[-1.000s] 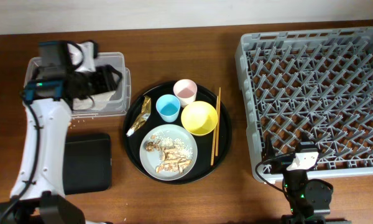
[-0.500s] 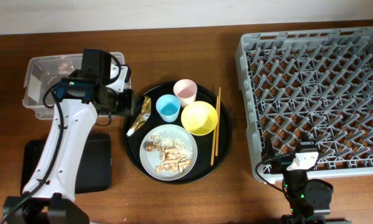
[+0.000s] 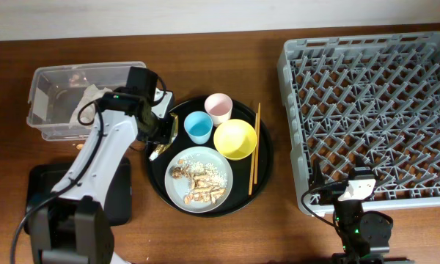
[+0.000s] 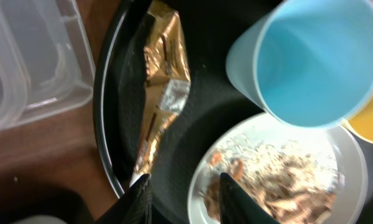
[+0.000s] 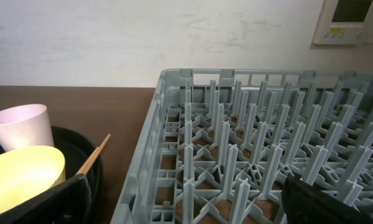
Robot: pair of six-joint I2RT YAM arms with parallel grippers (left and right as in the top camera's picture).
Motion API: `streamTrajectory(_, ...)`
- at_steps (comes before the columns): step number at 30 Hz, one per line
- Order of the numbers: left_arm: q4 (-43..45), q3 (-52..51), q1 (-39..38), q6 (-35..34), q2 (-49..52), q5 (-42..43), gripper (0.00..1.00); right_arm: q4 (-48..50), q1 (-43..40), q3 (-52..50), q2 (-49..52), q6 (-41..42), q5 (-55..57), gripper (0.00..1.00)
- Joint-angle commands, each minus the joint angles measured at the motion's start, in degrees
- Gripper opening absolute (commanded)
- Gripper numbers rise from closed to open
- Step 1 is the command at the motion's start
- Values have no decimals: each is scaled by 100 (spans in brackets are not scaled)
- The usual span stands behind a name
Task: Sort waste into correct bins and load items into the dishwasher rack
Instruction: 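Return the left gripper to the tray and grasp the gold wrapper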
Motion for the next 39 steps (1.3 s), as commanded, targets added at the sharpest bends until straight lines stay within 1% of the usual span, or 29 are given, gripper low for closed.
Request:
streamTrajectory(1, 164, -33, -4, 138, 208, -238, 35, -20, -37, -42, -37, 24, 52, 99)
streamTrajectory(12, 415, -33, -4, 138, 820, -258, 35, -20, -37, -42, -37, 24, 52, 99)
streamTrajectory(15, 597, -33, -4, 138, 946, -258, 35, -20, -37, -42, -37, 24, 52, 99)
streamTrajectory(19, 813, -33, -4, 140, 988, -260, 35, -20, -37, -42, -37, 24, 52, 99)
streamTrajectory(34, 1021, -282, -4, 293, 1102, -238, 36, -20, -37, -42, -37, 24, 52, 99)
streamTrajectory(37, 999, -326, -9, 553, 1176, -197, 36, -17, -37, -42, -37, 24, 52, 99)
streamTrajectory(39, 999, -326, -9, 551, 1263, -199, 36, -20, -37, -42, -37, 24, 52, 99)
